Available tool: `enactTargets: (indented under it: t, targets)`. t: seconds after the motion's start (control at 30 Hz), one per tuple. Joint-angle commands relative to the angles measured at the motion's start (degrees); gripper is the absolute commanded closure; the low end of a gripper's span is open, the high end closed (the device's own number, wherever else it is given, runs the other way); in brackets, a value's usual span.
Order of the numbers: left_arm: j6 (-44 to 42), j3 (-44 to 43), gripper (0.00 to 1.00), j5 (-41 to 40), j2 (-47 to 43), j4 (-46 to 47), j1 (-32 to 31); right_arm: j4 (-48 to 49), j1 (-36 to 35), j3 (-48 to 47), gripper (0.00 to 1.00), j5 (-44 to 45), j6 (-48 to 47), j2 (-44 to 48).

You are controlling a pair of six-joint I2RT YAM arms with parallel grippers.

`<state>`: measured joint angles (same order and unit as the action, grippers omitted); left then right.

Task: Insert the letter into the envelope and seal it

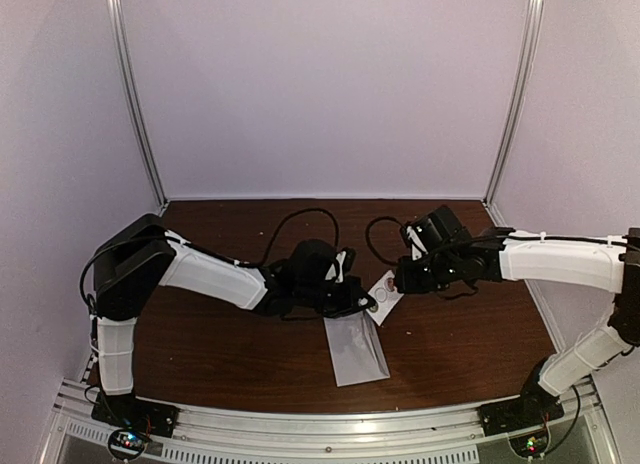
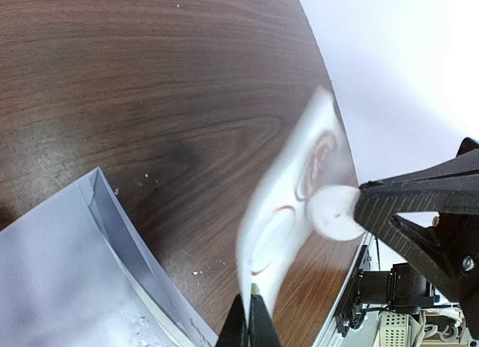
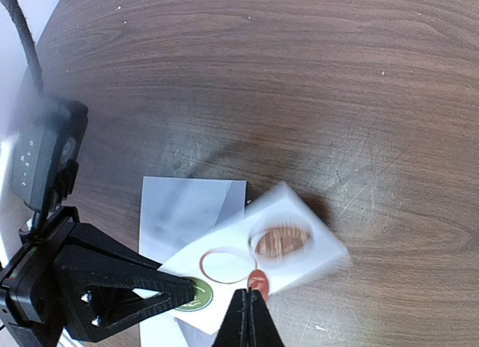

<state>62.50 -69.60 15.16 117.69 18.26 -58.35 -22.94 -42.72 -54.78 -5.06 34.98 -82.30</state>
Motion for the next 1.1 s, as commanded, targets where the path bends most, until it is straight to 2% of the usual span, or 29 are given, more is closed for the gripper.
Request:
enactTargets:
  t: [0.0,0.23,0.33,0.6,0.77,0.9,1.0,1.03,1.07]
  targets:
    - [-0.69,0.61,1.0,-0.85,-1.13,0.45,-0.11,-1.05,-0.04,-0.24,1.0,2.08,0.95,2.06]
    - [-1.51,0.81,1.0,-1.4,-2.07,0.38,-0.1,-1.14,-0.02,-0.49,1.0,1.37,1.46,3.48]
    - [-2.67,3.04,1.0,-3.34,-5.06,2.26,0.15,-1.7,0.01,-0.67,1.0,1.63,1.49,4.32]
    - [-4.83,18.15,1.0,-10.07,-21.34,0.75,6.49,-2.48,0.23,-0.03,1.0,1.96,0.97,6.3]
    - [-4.24,29.3,1.0,-8.28,-28.89,0.72,13.45,-1.37,0.24,0.59,1.0,0.81,0.85,5.64]
    - [-5.38,34.22,0.99,-8.88,-32.37,-1.39,16.68,-0.11,0.24,0.99,1.0,-1.02,0.51,4.63]
    - [-6.53,35.68,0.9,-12.31,-33.77,-6.45,17.82,-0.17,0.2,1.26,1.0,-1.54,0.34,4.01]
    - [-6.78,35.94,0.83,-13.96,-34.85,-8.86,17.83,-0.22,0.25,1.45,1.0,-1.53,0.22,4.06]
    - [-7.0,36.28,0.72,-16.95,-36.04,-10.98,17.83,-0.18,0.19,1.82,1.0,-1.39,0.24,4.26]
